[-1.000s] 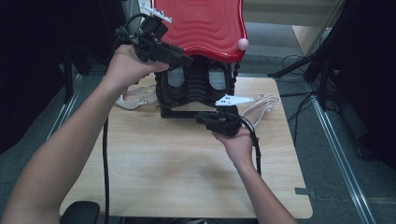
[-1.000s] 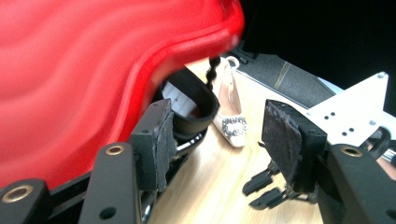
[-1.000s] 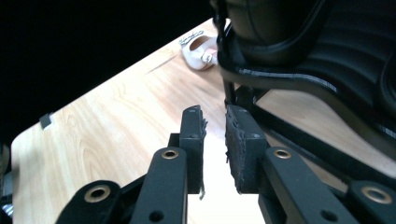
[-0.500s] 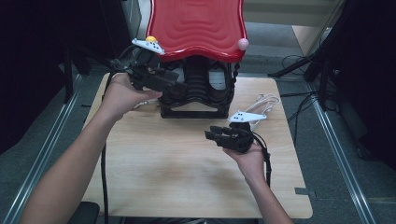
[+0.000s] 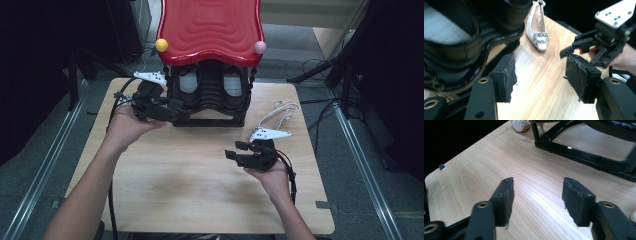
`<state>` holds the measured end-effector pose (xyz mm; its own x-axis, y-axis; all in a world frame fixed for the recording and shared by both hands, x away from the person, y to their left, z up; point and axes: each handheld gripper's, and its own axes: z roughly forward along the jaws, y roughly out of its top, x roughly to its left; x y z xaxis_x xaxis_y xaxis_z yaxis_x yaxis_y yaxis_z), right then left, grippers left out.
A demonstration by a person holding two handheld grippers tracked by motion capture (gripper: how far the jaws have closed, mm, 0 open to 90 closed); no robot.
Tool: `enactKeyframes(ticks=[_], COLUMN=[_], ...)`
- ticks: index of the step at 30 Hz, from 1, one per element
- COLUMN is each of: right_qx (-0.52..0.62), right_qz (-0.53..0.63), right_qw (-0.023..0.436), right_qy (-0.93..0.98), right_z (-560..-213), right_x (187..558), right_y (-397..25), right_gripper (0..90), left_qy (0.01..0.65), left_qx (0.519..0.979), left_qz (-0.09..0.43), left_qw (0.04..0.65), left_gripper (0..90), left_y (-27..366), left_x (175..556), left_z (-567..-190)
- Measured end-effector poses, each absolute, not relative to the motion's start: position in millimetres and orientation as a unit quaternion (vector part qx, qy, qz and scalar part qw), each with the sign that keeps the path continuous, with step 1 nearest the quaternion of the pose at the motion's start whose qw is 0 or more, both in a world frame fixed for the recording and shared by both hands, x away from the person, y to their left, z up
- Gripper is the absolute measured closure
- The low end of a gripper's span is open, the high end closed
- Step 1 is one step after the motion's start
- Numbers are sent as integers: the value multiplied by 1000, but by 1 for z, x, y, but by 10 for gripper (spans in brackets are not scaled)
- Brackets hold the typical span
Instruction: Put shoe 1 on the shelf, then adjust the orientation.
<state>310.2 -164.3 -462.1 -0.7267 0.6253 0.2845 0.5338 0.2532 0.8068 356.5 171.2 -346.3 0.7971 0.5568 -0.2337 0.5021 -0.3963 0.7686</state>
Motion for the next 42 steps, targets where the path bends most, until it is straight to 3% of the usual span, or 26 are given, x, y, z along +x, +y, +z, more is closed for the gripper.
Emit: enactKeyframes(ticks=[7,14,15,21,23,28,42], right_qx=[374,367,367,377,382,383,399], right_qz=[483,462,467,479,480,473,461], right_qw=[37,58,49,33,35,39,41], right_qy=[791,805,803,792,789,793,792], right_z=[-466,-471,-472,-473,-474,-476,-481], right_x=[310,307,306,312,314,315,319], right_y=[-169,-173,-175,-183,-185,-184,-185], right_gripper=[353,437,443,451,451,444,412], left_qy=[326,343,351,385,397,410,457], left_qx=[839,829,832,816,811,807,780], left_qz=[32,22,23,44,38,32,40], left_qw=[434,441,430,429,427,423,426], left_gripper=[412,458,523,666,754,864,900], left_y=[178,195,200,217,225,239,269], left_x=[349,344,344,344,346,350,392], left_z=[-375,-399,-402,-408,-413,-423,-440])
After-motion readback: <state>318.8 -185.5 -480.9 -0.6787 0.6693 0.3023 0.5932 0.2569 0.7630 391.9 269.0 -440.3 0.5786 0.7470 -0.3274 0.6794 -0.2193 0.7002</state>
